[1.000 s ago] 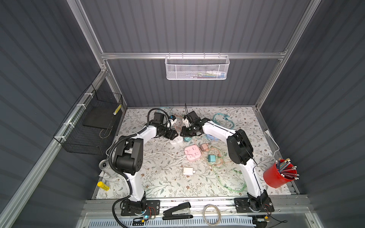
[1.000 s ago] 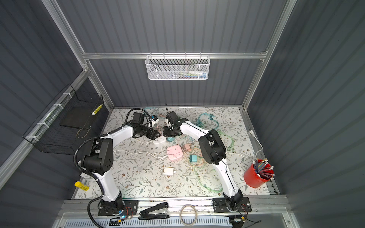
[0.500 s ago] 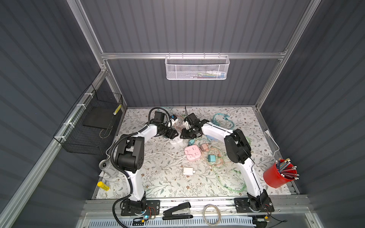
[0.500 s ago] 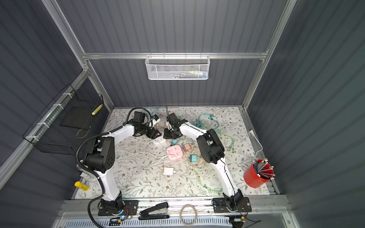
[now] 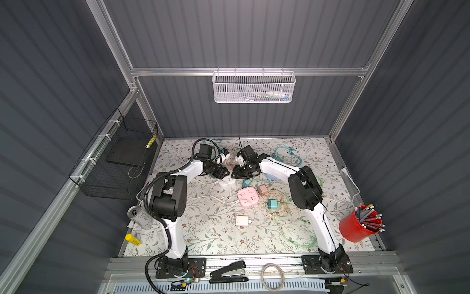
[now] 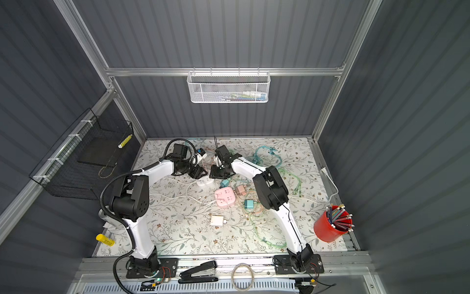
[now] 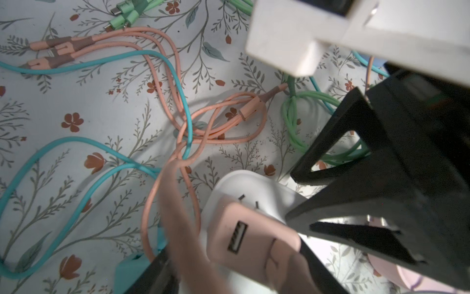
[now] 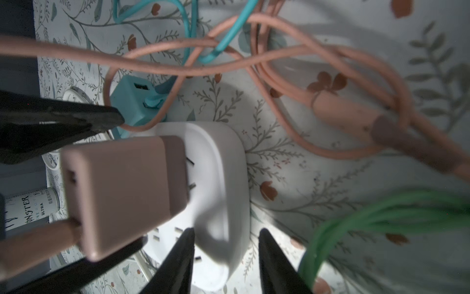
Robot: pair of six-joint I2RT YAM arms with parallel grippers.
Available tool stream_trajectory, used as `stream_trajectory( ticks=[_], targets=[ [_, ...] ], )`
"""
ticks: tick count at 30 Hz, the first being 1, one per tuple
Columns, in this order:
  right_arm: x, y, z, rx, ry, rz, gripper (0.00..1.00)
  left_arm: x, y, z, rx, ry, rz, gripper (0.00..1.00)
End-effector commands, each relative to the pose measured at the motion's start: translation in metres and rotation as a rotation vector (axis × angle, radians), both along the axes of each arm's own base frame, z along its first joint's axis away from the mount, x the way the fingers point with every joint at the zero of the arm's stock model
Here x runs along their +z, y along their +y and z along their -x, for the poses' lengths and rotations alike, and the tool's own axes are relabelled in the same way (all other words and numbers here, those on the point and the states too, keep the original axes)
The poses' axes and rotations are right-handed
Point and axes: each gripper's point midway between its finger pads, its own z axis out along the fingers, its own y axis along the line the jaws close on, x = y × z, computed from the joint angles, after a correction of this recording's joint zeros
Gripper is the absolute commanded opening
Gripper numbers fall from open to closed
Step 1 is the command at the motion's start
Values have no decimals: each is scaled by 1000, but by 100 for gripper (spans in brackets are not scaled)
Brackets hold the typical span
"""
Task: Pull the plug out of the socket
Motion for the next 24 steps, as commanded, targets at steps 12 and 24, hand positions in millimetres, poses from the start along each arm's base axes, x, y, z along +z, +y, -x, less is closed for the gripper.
stream_trajectory(
  ticks=[12, 24],
  targets=[
    [-23, -7, 2, -17, 53, 31, 40, -2, -4, 0, -27, 22, 26, 65],
    [-29, -15, 1, -28, 69, 38, 37, -4, -9, -1, -42, 33, 46, 59]
  ],
)
